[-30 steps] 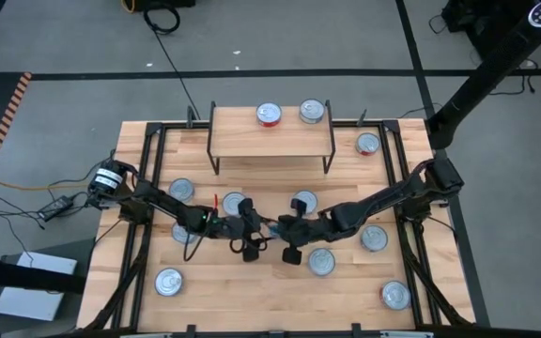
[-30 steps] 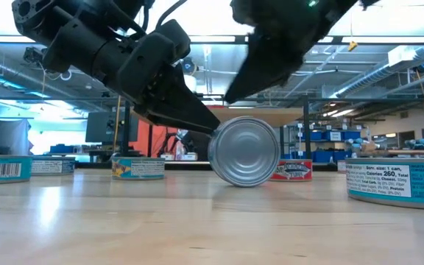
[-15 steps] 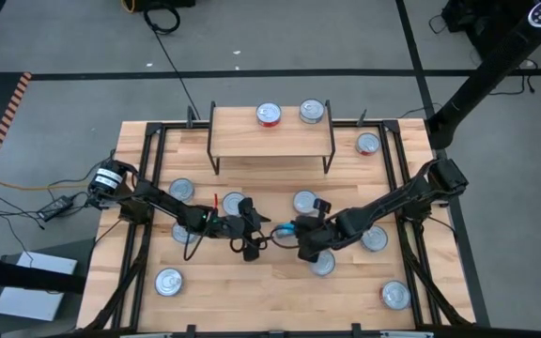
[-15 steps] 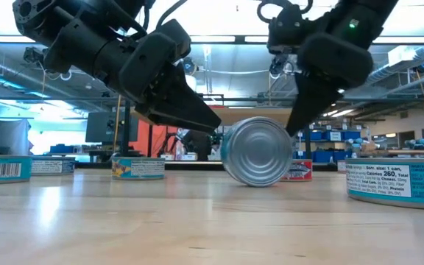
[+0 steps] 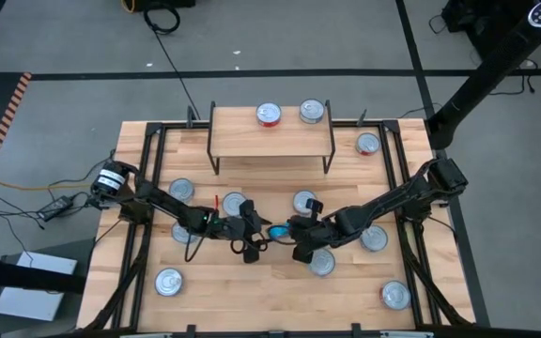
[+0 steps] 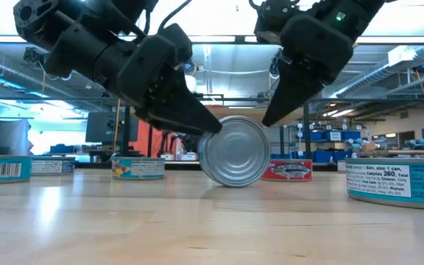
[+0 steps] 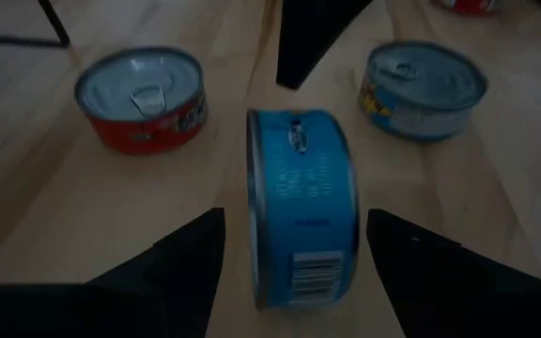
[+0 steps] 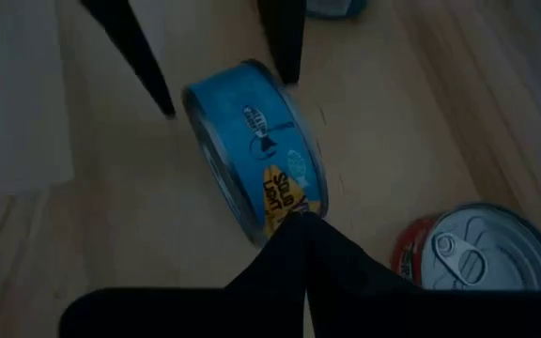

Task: Stack canned seafood by type on shelf
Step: Put the yellow blue tuna can on the shelf

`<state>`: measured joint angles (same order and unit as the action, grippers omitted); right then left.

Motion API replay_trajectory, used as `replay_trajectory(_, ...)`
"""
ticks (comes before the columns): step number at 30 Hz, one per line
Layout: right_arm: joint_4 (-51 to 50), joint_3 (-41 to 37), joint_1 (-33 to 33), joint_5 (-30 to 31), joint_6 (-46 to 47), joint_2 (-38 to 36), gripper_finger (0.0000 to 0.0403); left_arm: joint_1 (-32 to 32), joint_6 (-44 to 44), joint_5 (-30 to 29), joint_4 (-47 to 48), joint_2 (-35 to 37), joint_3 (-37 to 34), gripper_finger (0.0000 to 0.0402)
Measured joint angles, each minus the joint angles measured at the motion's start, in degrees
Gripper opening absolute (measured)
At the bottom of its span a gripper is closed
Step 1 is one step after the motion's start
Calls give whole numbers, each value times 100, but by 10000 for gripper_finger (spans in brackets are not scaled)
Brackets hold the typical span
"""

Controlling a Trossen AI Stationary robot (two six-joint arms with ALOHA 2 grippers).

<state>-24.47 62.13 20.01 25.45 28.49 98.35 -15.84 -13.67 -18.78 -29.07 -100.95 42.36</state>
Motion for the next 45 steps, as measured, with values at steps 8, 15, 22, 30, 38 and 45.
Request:
replay_trajectory(8, 90, -2, 0, -5, -18, 0, 7, -2, 144, -3, 137, -373, 463, 266)
replay_trajectory(15, 86, -4, 6, -6, -47, 0, 7, -42, 455, -25, 356, -318, 603, 224)
replay_trajectory(22, 83, -4, 11, -17, -61, 0, 7, -46, 703, -106, 844, -314, 779, 138)
replay_trajectory(30, 75, -4, 36, -14, -126, -11, 7, -90, 1087, -502, 1566, 228, 777, 138)
replay_trajectory(38, -3, 57, 124, 48, -129, -20, 7, -116, 1660, -1345, 3443, 1569, 1271, 138)
replay_trajectory(45, -9, 57, 127, 62, -138, -20, 7, 36, 2146, -2768, 5714, 1986, 2391, 138)
